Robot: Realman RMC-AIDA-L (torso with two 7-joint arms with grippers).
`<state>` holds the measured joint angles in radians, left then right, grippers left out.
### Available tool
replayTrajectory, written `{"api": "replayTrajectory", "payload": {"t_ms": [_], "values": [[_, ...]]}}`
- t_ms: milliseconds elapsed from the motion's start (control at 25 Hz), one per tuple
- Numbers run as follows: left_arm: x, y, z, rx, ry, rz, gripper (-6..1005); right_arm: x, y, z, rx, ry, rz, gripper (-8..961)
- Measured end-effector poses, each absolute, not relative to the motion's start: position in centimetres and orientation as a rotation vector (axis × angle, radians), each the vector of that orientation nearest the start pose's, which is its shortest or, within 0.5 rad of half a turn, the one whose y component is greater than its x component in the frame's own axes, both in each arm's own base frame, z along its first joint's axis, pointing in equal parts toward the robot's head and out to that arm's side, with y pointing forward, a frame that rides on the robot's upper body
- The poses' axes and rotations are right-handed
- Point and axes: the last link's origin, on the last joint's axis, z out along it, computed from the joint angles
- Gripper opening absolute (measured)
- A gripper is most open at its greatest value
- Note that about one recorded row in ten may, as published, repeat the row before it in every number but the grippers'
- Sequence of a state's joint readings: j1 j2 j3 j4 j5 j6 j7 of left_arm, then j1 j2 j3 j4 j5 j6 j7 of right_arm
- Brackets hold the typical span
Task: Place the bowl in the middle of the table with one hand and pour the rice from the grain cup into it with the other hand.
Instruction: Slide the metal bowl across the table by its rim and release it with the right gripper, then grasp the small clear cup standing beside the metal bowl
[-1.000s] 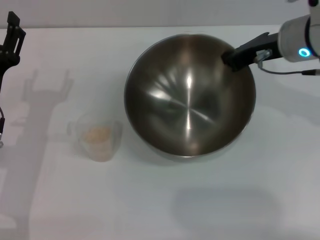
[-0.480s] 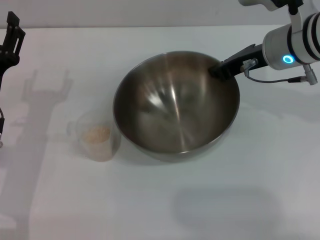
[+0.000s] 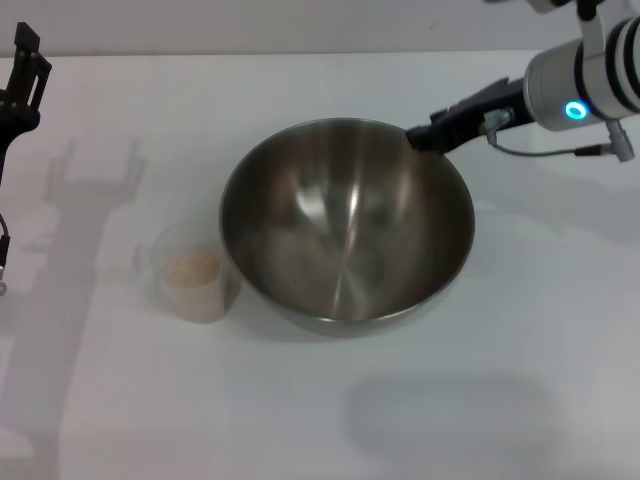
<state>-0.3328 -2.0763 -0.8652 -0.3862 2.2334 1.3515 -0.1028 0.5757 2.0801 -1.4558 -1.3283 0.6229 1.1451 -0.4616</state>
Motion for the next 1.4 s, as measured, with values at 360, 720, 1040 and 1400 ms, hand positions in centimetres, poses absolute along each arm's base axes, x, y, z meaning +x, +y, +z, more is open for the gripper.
{"api": "replayTrajectory", "payload": {"t_ms": [360,720,1040,1400], "values": [[-29.1,30.9,0.2,-1.398,-0.448,-0.989,814,11.6,39.8,3.1,-2.284,0.585,0.162,368],[-29.0,30.7,0.0,-1.411,-0.446,-0.992,814,11.3,40.8,4.4,-1.878,0.295,0.539,368],[-29.1,30.3,-0.2,-1.419,-0.441,-0.992,813,16.2,37.9,2.8,-1.451,0.099,0.817,367],[-31.1,27.0,-1.0,-1.461,-0.458,-0.929,814,24.7,35.0,3.3,-1.372,0.188,1.076,368]]}}
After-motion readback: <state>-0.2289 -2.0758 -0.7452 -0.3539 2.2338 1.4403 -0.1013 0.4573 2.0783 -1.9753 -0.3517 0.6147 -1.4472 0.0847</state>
